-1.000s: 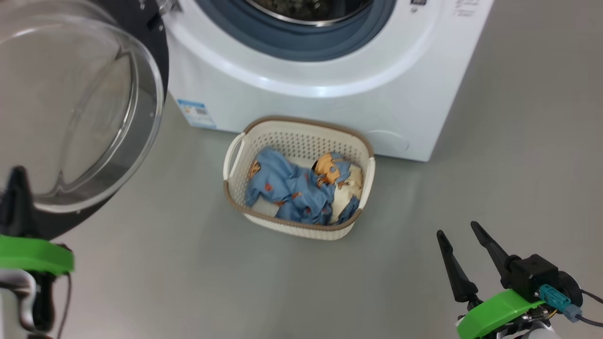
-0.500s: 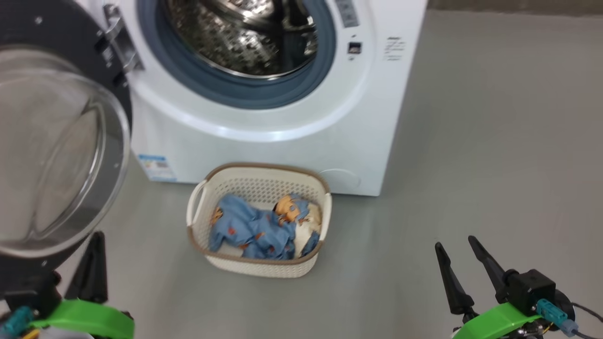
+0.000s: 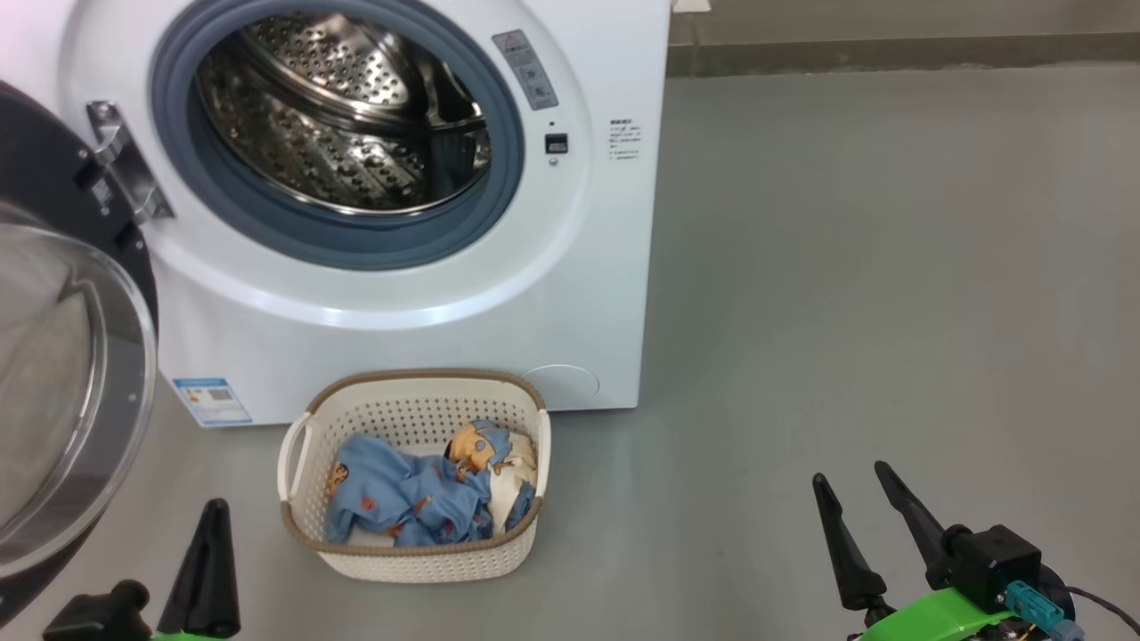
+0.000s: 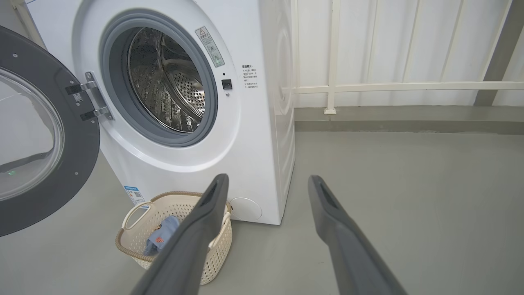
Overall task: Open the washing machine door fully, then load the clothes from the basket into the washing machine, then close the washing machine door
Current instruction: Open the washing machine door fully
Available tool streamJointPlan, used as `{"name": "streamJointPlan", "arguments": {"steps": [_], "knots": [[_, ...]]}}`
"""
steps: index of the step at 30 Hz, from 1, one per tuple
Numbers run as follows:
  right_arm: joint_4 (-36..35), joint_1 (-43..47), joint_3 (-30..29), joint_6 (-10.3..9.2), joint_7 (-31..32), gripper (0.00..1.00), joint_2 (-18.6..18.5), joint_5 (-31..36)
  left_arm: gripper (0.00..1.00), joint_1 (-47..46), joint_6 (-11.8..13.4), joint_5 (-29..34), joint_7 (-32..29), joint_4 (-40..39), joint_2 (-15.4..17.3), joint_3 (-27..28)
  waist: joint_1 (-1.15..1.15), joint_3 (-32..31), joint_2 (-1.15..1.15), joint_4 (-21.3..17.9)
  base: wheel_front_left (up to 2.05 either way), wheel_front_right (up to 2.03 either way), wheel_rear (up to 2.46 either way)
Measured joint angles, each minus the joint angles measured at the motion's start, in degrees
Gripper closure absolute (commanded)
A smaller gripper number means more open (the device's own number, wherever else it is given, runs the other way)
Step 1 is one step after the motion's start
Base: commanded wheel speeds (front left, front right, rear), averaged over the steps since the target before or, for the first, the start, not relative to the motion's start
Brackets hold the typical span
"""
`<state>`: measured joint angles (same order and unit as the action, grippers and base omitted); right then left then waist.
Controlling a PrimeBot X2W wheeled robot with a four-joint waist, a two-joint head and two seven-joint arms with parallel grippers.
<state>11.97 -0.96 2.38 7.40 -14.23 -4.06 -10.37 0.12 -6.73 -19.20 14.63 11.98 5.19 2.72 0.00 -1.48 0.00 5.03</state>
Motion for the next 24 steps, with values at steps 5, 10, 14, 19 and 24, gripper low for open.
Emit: {"name": "streamJointPlan", "arguments": {"steps": [5, 10, 14, 19, 24], "knots": [[0.02, 0.01, 0.15, 0.0, -0.01, 0.0, 0.16, -0.34, 0.12, 1.36, -0.1, -0.11, 0.0, -1.99, -0.73, -0.71, 0.0, -0.79, 0.0, -1.12, 0.0, 0.0, 0.0], [0.03, 0.01, 0.26, 0.0, -0.01, 0.0, 0.27, -0.34, 0.0, 2.52, -0.18, -0.21, 0.0, -3.35, -1.11, -1.85, 0.0, -0.81, 0.0, -1.66, 0.0, 0.0, 0.0], [0.05, 0.0, 0.25, 0.0, -0.01, 0.0, 0.46, -0.34, 0.0, 2.56, -0.35, -0.57, 0.0, -3.63, -1.33, -1.94, 0.0, -0.58, 0.0, -1.74, 0.0, 0.0, 0.0], [0.04, 0.0, 0.05, 0.0, -0.02, 0.0, 0.56, -0.33, 0.0, 2.69, -0.36, -1.08, 0.0, -3.75, -1.45, -2.6, 0.0, -0.32, 0.0, -1.75, 0.0, 0.0, 0.0], [-0.02, 0.0, -0.09, 0.0, -0.05, 0.0, 0.79, -0.33, 0.0, 3.04, -0.62, -2.31, 0.0, -3.72, -1.41, -2.91, 0.0, -0.36, 0.0, -1.66, 0.0, 0.0, 0.0]]}}
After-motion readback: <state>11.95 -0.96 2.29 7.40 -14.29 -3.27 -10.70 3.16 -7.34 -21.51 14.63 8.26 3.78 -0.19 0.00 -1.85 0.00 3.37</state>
